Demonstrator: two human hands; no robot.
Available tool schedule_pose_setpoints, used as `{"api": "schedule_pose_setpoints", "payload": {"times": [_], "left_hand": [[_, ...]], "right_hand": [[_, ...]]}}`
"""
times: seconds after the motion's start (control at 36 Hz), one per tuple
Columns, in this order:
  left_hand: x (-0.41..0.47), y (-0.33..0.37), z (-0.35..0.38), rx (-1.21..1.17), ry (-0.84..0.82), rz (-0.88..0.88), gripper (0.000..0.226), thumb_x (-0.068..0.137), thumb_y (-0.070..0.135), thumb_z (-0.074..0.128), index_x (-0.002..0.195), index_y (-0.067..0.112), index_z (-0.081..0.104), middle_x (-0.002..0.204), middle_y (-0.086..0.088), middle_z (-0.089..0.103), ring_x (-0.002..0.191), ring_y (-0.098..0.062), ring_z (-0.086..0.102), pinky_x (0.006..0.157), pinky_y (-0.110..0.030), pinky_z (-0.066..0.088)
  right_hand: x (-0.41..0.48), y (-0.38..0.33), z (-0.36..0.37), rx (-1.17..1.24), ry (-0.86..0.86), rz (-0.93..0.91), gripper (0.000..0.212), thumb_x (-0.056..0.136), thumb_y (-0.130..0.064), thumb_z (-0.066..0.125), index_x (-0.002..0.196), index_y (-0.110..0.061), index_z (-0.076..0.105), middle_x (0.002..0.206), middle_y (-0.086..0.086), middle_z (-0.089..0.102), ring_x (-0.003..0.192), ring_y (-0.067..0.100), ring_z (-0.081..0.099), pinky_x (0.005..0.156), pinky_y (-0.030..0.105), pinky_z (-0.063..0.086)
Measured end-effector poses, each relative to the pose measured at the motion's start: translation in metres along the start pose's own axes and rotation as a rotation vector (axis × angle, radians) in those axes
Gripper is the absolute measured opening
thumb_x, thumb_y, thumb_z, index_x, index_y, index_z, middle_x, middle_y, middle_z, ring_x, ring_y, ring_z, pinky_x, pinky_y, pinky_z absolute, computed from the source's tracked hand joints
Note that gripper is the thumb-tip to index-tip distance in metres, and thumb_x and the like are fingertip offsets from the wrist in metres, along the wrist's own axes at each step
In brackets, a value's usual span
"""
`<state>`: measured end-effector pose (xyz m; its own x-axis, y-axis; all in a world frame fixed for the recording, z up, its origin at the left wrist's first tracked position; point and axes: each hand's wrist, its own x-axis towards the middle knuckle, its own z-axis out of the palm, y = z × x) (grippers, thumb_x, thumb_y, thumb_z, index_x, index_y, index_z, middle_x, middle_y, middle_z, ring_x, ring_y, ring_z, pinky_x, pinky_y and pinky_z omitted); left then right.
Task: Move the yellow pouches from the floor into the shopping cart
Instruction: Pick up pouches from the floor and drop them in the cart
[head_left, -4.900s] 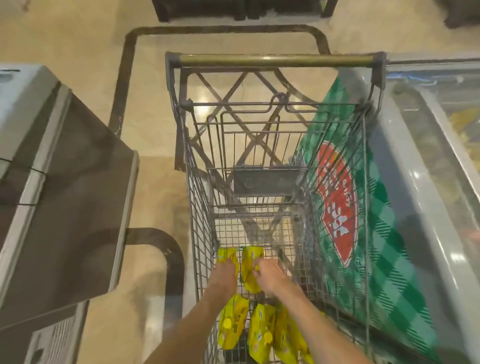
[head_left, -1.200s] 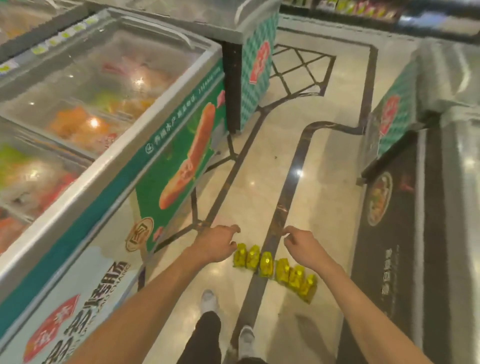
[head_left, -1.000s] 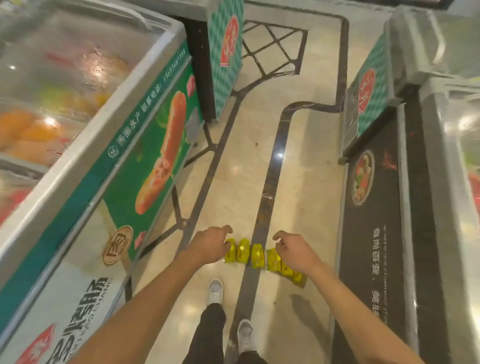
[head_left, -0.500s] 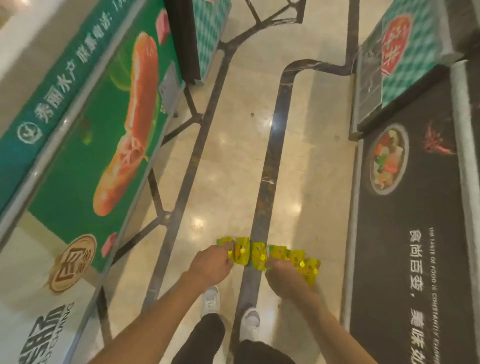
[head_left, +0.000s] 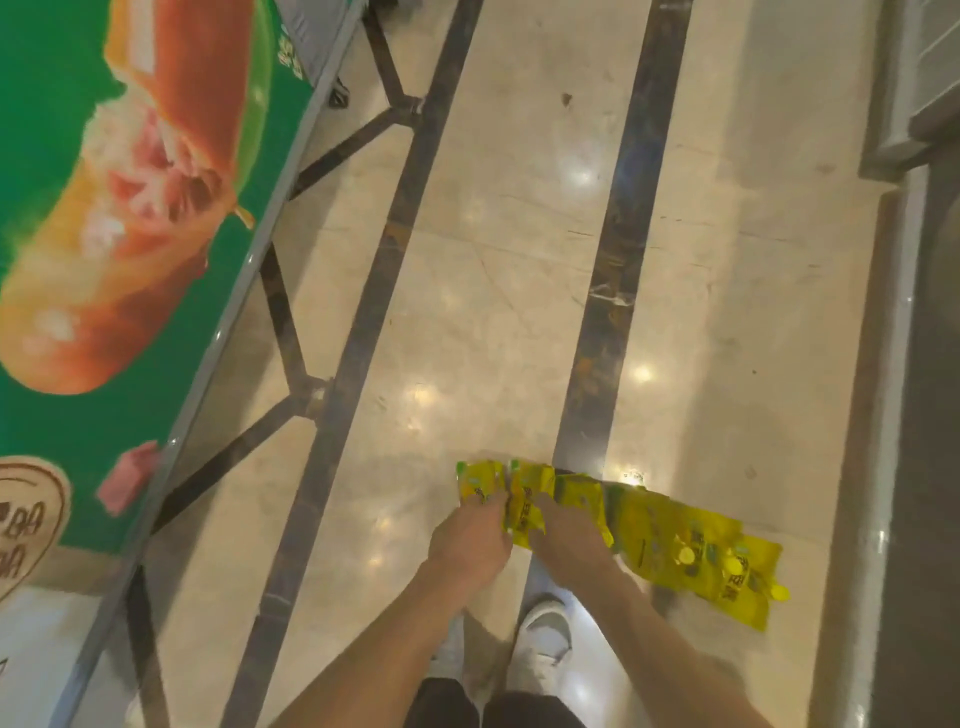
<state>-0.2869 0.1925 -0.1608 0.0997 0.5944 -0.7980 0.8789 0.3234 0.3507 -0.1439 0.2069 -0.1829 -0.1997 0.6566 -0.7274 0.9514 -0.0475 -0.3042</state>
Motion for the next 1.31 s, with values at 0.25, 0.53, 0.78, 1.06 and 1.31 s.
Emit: {"api": "schedule_pose_setpoints", "payload": {"times": [0.25,0.53,0.78,1.06,1.31], "left_hand": [[0.07,-0.019,0.051,0.043,-0.015,0.031,0.029,0.1,0.028,0.044,0.124,0.015,0.053,0.121,-0.015,0.055,0.106,-0.036,0.06,0.08,-0.041,0.05],[0.042,-0.028,0.016,0.009,0.026,-0.008,0.018,0.093,0.006,0.044,0.096,0.007,0.062,0.097,-0.015,0.063,0.086,-0.033,0.063,0.067,-0.032,0.043],[-0.073,0.005,-0.077,0.045,0.144,0.029,0.018,0.094,0.014,0.047,0.104,0.014,0.061,0.098,-0.013,0.065,0.089,-0.033,0.064,0.069,-0.033,0.047],[-0.259,0.065,-0.214,0.129,0.274,0.109,0.02,0.093,0.017,0.048,0.099,0.01,0.066,0.097,-0.015,0.068,0.091,-0.034,0.067,0.071,-0.035,0.049],[-0.416,0.119,-0.312,0.226,0.383,0.174,0.03,0.099,0.024,0.043,0.111,0.011,0.067,0.104,-0.018,0.068,0.098,-0.036,0.065,0.08,-0.04,0.052]], "right_hand": [[0.05,0.011,0.052,-0.123,-0.003,-0.025,0.018,0.094,-0.018,0.043,0.108,-0.013,0.054,0.103,0.014,0.065,0.094,0.032,0.063,0.064,0.034,0.039],[0.024,0.004,0.015,-0.179,-0.046,-0.024,0.02,0.088,-0.005,0.043,0.101,-0.012,0.058,0.096,0.011,0.065,0.088,0.031,0.064,0.067,0.036,0.048],[-0.077,-0.051,-0.103,-0.303,0.008,-0.08,0.021,0.084,0.001,0.042,0.1,-0.007,0.054,0.096,0.016,0.064,0.088,0.035,0.064,0.061,0.037,0.044],[-0.255,-0.135,-0.268,-0.144,0.204,-0.141,0.013,0.088,-0.014,0.039,0.086,-0.016,0.052,0.086,0.012,0.062,0.081,0.036,0.063,0.068,0.042,0.053],[-0.397,-0.203,-0.374,-0.039,0.334,-0.196,0.024,0.093,-0.021,0.041,0.092,-0.018,0.064,0.091,0.015,0.068,0.087,0.034,0.063,0.072,0.038,0.051]]}}
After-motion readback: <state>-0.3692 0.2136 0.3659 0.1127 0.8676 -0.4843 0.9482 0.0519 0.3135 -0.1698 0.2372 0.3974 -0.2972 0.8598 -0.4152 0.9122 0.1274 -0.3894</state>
